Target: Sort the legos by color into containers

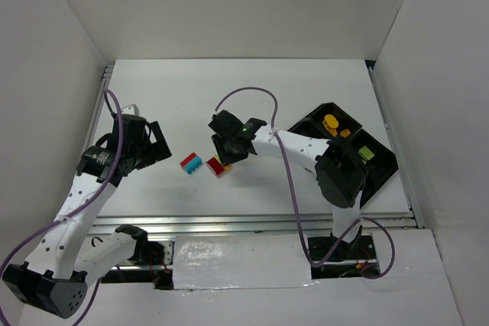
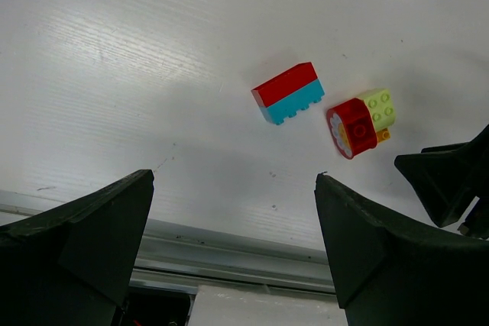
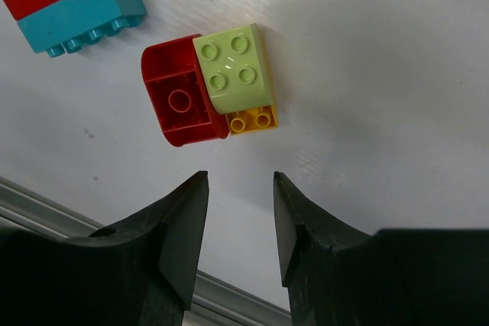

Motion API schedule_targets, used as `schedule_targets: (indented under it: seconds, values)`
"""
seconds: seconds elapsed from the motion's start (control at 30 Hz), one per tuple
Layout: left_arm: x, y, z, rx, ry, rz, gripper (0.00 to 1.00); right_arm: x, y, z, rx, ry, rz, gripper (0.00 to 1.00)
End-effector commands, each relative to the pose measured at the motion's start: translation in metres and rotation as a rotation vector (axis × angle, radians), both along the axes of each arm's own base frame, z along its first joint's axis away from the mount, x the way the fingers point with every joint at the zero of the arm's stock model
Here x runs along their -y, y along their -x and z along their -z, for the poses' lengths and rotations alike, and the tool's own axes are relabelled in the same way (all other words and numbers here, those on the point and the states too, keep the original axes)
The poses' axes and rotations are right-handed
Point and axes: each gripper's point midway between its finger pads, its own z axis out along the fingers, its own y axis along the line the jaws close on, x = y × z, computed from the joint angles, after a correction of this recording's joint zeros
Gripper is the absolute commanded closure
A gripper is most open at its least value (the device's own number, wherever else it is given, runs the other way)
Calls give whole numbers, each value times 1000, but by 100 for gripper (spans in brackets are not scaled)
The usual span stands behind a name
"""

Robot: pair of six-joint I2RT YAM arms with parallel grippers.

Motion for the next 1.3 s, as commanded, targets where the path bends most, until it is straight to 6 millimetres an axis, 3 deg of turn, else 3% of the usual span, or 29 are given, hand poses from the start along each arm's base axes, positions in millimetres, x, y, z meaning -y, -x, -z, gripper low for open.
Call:
schedule_targets:
  seconds: [0.0,0.27,0.4,0.47,0.7,1.0,1.27]
  values:
    - [3,-3,-4,30,30,-5,0,-4,0,4,22,-2,17,53]
    - [8,-4,2,12,41,17,1,-14,3,18,-12,-21,-16,52]
    - [8,-4,1,15,36,23,1,-38,10,5,-21,-128,-109,34]
    - [8,-4,1,17,37,28,0,-42,11,9,-35,-126,-128,31]
    - [9,-2,5,6,35,40,0,-57,5,18,-54,-123,-155,36]
    - [9,-1,8,-1,26,52,0,-60,-2,30,-31,-73,-152,37]
    - [12,-3,12,-14,29,68,1,-62,-7,38,8,-18,-125,52]
